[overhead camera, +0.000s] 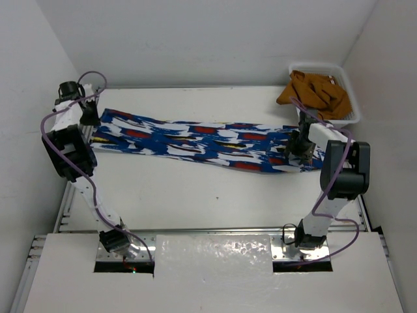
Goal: Fold and stack the trousers
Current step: Fold the trousers
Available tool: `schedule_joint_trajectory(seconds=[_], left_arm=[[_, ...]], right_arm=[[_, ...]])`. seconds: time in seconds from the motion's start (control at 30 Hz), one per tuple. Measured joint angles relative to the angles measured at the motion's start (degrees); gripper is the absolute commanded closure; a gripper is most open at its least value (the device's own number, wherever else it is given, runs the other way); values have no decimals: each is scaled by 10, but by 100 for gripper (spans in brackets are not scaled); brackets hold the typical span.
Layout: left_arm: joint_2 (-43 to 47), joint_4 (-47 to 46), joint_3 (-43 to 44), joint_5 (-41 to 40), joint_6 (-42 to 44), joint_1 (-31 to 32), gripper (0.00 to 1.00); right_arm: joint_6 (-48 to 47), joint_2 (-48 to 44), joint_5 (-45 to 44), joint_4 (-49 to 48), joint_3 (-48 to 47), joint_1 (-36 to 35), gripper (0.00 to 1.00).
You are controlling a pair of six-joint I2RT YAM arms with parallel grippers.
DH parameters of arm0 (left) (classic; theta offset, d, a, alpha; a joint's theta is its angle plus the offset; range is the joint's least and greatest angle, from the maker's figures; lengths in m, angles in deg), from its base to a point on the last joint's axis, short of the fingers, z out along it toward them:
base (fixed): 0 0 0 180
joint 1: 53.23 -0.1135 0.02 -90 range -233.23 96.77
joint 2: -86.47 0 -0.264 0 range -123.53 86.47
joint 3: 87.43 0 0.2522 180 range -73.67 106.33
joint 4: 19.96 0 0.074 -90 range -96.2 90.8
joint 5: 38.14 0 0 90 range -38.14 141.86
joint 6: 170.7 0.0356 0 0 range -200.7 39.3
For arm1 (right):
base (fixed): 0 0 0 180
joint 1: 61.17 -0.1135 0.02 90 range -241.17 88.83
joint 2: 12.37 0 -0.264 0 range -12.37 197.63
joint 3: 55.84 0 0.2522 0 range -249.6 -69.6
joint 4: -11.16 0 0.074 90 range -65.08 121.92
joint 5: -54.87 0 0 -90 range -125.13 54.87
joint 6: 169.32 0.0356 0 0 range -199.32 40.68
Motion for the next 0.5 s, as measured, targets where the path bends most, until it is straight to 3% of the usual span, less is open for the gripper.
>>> schedule_joint_trajectory(seconds=[0.33, 0.5], left_arm=[[43, 41, 22, -18, 42, 9, 100], [31, 51, 20, -33, 50, 9, 93]], right_arm=[[0, 16, 0, -11, 2, -1, 44], [0, 16, 0, -17, 6, -1, 44]])
